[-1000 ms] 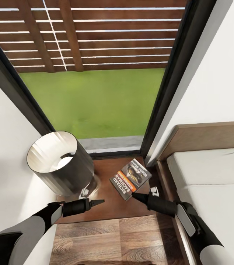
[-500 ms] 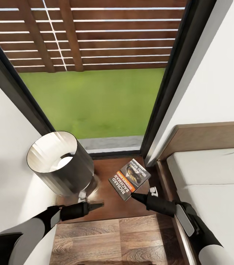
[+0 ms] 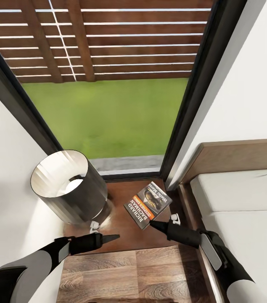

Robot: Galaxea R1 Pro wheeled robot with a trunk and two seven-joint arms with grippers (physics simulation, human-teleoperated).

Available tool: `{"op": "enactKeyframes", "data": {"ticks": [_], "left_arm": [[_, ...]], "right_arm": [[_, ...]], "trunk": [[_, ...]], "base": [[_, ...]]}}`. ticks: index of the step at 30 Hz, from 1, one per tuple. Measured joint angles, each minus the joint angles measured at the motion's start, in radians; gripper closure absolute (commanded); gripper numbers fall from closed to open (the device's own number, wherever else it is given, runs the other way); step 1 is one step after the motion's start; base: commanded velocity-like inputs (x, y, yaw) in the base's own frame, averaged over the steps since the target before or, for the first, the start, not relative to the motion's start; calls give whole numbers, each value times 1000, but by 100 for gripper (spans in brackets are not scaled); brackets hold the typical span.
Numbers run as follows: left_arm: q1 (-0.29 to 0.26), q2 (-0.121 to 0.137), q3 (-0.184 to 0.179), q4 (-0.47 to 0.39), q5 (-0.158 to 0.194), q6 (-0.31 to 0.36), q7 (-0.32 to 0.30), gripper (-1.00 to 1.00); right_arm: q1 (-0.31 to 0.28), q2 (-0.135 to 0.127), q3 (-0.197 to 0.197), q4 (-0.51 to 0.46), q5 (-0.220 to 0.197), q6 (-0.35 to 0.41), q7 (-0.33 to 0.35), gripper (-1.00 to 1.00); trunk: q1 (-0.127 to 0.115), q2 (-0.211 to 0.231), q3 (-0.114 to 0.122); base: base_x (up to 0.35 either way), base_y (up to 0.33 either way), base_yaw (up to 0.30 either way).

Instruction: In the bedroom, move the book from the bed onto either nightstand, and place the two sandals side by side next to the bed.

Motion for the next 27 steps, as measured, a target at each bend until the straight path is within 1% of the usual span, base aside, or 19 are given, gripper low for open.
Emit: {"op": "enactKeyframes", "data": {"ticks": [1, 15, 19, 22, 24, 27], "left_arm": [[0, 0, 0, 0, 0, 0, 0, -100], [0, -2, 0, 0, 0, 0, 2, -100], [0, -2, 0, 0, 1, 0, 8, -100], [0, -2, 0, 0, 1, 1, 38, -100], [0, -2, 0, 1, 1, 1, 79, -100], [0, -2, 0, 0, 1, 2, 92, -100]], "right_arm": [[0, 0, 0, 0, 0, 0, 0, 100], [0, 1, 0, 0, -1, 1, 0, 100], [0, 1, 0, 0, 1, 0, -1, 100], [0, 0, 0, 0, 0, 0, -1, 100], [0, 0, 0, 0, 0, 0, 0, 100], [0, 0, 0, 0, 0, 0, -1, 100]], "trunk": [[0, 0, 0], [-54, 98, 44], [-54, 98, 44], [-54, 98, 44], [-54, 98, 44], [-54, 98, 44]], "base": [[0, 0, 0], [0, 0, 0], [0, 0, 0], [0, 0, 0], [0, 0, 0], [0, 0, 0]]}}
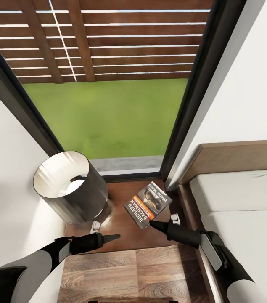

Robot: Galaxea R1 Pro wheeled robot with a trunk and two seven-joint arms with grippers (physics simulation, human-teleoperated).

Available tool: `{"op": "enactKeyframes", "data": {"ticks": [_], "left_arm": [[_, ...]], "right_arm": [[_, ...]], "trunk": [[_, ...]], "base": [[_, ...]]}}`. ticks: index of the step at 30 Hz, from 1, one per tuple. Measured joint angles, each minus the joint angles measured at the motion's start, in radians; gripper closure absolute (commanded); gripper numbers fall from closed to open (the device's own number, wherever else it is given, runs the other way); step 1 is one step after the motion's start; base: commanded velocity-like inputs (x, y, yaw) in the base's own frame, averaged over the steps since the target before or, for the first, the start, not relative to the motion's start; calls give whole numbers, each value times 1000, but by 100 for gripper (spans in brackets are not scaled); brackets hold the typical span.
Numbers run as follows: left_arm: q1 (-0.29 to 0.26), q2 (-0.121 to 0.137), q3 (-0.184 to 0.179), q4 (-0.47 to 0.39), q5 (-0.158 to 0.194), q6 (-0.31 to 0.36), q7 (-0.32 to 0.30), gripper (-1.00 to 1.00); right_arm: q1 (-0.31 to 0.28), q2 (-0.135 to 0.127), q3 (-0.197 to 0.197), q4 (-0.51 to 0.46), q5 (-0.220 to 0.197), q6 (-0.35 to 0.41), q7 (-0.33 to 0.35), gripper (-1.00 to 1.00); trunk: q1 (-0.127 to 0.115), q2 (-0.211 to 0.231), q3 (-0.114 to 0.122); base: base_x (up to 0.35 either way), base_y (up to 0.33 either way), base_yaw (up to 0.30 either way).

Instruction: In the bedroom, move the book from the bed onto either nightstand, and place the two sandals side by side next to the bed.

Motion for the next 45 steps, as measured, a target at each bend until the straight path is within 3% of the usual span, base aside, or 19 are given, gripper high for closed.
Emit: {"op": "enactKeyframes", "data": {"ticks": [9, 18, 24, 26, 33, 40, 45], "left_arm": [[0, -1, 0, 0, 0, 0, 5, -100], [0, -19, 1, 0, 0, 0, 4, -100], [23, -18, -9, -22, -20, -22, 2, -100], [34, -17, -6, -13, -11, -24, 9, -100], [74, -17, -15, -4, -8, -47, 13, -100], [114, -17, -15, -4, -8, -48, 13, -100], [118, -18, -15, -4, -8, -49, 13, -100]], "right_arm": [[0, 1, 1, 0, 2, -2, -1, 100], [0, 0, 3, -1, -6, -13, 6, 100], [1, 19, -6, 22, -19, -43, -18, 100], [1, 13, -6, 12, -30, -56, -29, 100], [1, 32, -6, -10, -64, -64, -69, 100], [1, 35, -5, -11, -95, -65, -109, 100], [1, 35, -4, -11, -116, -65, -138, 100]], "trunk": [[34, -63, -28], [69, -126, -56], [69, -126, -57], [69, -126, -57], [69, -126, -57], [69, -126, -57], [65, -119, -53]], "base": [[0, 0, 0], [0, 0, 0], [0, 0, 0], [0, 0, 0], [0, 0, 0], [0, 0, 0], [0, 0, 0]]}}
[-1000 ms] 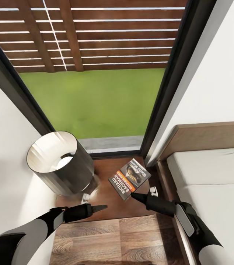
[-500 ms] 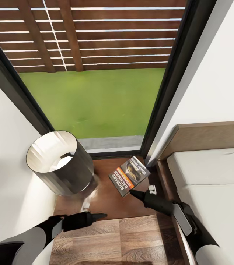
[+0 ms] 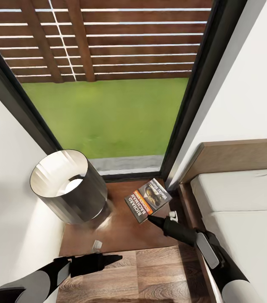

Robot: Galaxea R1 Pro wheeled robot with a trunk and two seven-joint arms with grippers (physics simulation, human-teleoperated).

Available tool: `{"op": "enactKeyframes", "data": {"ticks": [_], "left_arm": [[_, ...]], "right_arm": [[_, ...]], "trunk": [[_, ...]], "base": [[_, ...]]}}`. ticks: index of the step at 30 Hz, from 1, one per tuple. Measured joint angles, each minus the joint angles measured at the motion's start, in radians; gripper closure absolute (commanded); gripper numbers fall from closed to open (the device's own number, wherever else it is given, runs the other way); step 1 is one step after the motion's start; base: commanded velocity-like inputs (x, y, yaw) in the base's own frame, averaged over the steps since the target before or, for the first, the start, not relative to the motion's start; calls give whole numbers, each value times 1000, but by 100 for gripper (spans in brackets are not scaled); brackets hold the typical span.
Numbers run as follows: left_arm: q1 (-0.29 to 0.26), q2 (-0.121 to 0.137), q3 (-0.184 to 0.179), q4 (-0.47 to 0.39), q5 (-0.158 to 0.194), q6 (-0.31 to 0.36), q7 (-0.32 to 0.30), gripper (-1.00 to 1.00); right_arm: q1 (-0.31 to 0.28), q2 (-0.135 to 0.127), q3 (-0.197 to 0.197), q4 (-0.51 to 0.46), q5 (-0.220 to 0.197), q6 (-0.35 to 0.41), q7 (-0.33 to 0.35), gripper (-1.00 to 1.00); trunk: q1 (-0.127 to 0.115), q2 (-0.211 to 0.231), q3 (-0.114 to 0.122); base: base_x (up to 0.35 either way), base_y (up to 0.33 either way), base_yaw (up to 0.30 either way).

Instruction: In the bedroom, move the book from the bed onto either nightstand, and place the two sandals side by side next to the bed.

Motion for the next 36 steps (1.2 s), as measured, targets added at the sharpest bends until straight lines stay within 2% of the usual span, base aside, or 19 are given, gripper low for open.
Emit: {"op": "enactKeyframes", "data": {"ticks": [4, 5, 6, 7, 8, 9, 10, 11, 12, 20, 26, 36], "left_arm": [[0, -1, 0, 0, 0, 0, 0, -100], [0, -1, 0, 0, 0, 0, 0, -100], [0, -1, 0, -1, 0, 0, 0, -100], [0, -1, 0, -1, 0, 0, 0, -100], [0, -1, 0, -1, 0, 0, 0, -100], [1, -1, 0, -1, 0, 0, 0, -100], [0, -1, 0, -1, 0, 0, 0, -100], [0, -1, 0, -1, 0, 0, 0, -100], [1, -1, -1, -1, 0, 0, 0, -100], [1, -1, 0, 0, 0, 0, -1, -100], [1, -1, 0, -1, 0, 0, -1, -100], [1, -1, 0, 0, 0, 0, 0, -100]], "right_arm": [[0, 0, 0, 0, -21, 0, -23, 100], [0, 0, -1, 0, -86, 3, -102, 100], [0, 0, 0, 0, -86, 3, -199, 100], [0, 0, 0, 0, -88, 4, -363, 100], [0, 0, 0, 0, -87, 2, -608, 100], [0, -1, 0, 13, -34, -3, -670, 100], [0, 0, 0, 1, -94, 3, -648, 100], [0, 0, 0, 0, -96, 3, -650, 100], [0, 1, 1, 1, -80, 1, -650, 100], [0, 2, 1, 0, -86, -1, -649, 100], [1, 2, 1, 0, -87, -36, -649, 100], [1, 2, 1, 0, -86, -41, -648, 100]], "trunk": [[-15, 28, 13], [-19, 35, 16], [-23, 42, 19], [-27, 49, 22], [-31, 56, 25], [-34, 63, 28], [-38, 70, 31], [-42, 77, 35], [-46, 84, 38], [-46, 84, 40], [-46, 84, 49], [-46, 84, 65]], "base": [[0, 0, 0], [0, 0, 0], [0, 0, 0], [0, 0, 0], [0, 0, 0], [0, 0, 0], [0, 0, 0], [0, 0, 0], [0, 0, 0], [0, 0, 0], [0, 0, 0], [0, 0, 0]]}}
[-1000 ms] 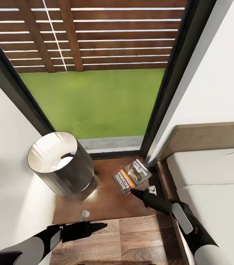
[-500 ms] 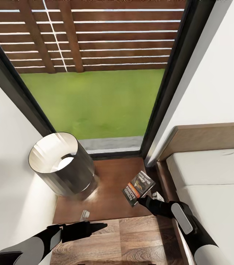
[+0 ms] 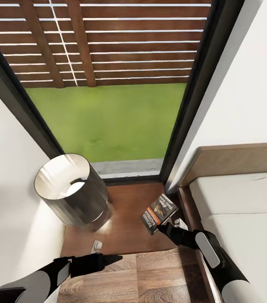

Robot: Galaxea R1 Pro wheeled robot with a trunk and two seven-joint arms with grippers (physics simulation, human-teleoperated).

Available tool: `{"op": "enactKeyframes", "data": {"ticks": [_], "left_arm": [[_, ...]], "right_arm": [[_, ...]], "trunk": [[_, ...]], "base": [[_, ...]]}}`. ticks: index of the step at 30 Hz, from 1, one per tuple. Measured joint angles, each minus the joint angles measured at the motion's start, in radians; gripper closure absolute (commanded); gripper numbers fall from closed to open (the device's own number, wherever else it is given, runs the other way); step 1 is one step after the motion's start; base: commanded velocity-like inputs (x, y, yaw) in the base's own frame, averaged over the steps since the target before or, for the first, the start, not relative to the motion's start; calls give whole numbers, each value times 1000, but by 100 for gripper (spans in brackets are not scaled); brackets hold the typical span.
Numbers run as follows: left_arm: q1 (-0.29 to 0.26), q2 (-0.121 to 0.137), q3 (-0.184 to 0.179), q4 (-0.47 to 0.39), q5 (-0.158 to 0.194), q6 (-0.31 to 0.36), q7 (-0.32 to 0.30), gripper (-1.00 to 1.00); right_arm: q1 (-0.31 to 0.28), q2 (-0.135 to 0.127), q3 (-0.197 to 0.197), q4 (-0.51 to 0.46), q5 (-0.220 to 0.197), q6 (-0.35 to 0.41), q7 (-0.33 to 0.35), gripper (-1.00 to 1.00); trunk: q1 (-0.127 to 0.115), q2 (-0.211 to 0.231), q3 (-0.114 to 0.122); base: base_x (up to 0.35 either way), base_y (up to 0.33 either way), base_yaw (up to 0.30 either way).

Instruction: In the bedroom, move the book from the bed onto either nightstand, and place the two sandals side by side next to the bed.

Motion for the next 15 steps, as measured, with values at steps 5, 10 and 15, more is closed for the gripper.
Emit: {"op": "enactKeyframes", "data": {"ticks": [5, 10, 15], "left_arm": [[0, 0, 0, 0, 0, 0, 0, -100], [0, 0, 0, 0, 0, 0, 0, -100], [1, 0, 0, 0, 0, 0, -1, -100]], "right_arm": [[0, 0, 0, 0, -1, 0, 0, 100], [0, 0, 0, 0, 0, 0, 0, 100], [0, 13, 1, 0, -2, 0, -1, 100]], "trunk": [[0, 0, 8], [0, 0, 15], [0, 0, 16]], "base": [[0, 0, 0], [0, 0, 0], [0, 0, 0]]}}
